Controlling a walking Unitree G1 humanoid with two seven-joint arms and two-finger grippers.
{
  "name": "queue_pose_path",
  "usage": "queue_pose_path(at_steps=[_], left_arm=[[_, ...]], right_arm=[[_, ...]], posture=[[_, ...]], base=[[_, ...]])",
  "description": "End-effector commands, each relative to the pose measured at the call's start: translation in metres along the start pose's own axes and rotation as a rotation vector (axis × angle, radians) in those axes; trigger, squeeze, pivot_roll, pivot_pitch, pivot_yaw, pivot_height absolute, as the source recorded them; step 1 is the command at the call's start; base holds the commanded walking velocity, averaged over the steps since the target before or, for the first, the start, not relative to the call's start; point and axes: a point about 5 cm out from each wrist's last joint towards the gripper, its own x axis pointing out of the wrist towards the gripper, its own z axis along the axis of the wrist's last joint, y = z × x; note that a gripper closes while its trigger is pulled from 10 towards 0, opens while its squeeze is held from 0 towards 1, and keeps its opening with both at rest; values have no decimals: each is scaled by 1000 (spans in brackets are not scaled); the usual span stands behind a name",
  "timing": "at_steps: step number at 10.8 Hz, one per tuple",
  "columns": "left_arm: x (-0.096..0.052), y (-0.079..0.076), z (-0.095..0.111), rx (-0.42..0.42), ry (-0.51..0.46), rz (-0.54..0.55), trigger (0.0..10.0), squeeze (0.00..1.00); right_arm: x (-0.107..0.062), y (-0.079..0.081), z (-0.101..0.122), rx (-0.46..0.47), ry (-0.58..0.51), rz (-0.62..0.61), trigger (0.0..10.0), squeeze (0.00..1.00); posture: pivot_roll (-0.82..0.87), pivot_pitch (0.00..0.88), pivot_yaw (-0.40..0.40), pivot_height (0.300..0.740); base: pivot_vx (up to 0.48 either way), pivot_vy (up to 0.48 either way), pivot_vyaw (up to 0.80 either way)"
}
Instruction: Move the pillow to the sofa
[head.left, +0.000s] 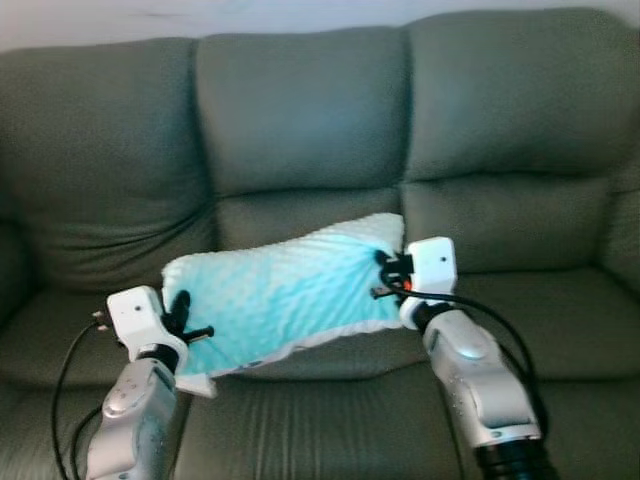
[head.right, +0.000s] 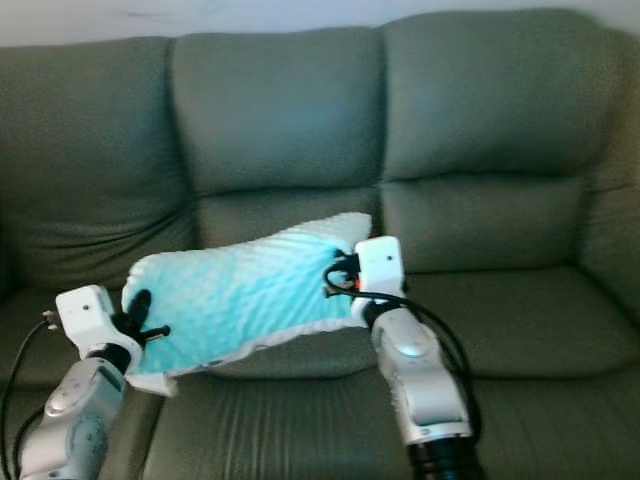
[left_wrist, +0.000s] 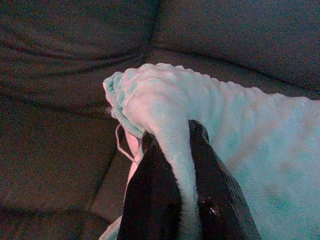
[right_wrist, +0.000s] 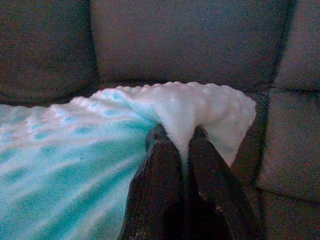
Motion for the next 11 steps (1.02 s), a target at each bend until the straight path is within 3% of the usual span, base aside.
queue_pose_path(at_steps=[1,7,11], left_arm=[[-2,5,3,7,-4,16,10000,0],[-1,8,4,16,21,27,10000,0],[6,27,-39,166,179,-30,10000,0]], right_arm=[[1,2,6,6,-24,1,10000,0],[2,2,5,14,-21,-4,10000,0],[8,-13,-37,119,175,-59,10000,0]], posture=[[-218,29,70,740],[-217,35,73,740],[-210,72,95,740]], base=[[0,0,0],[0,0,0],[0,0,0]])
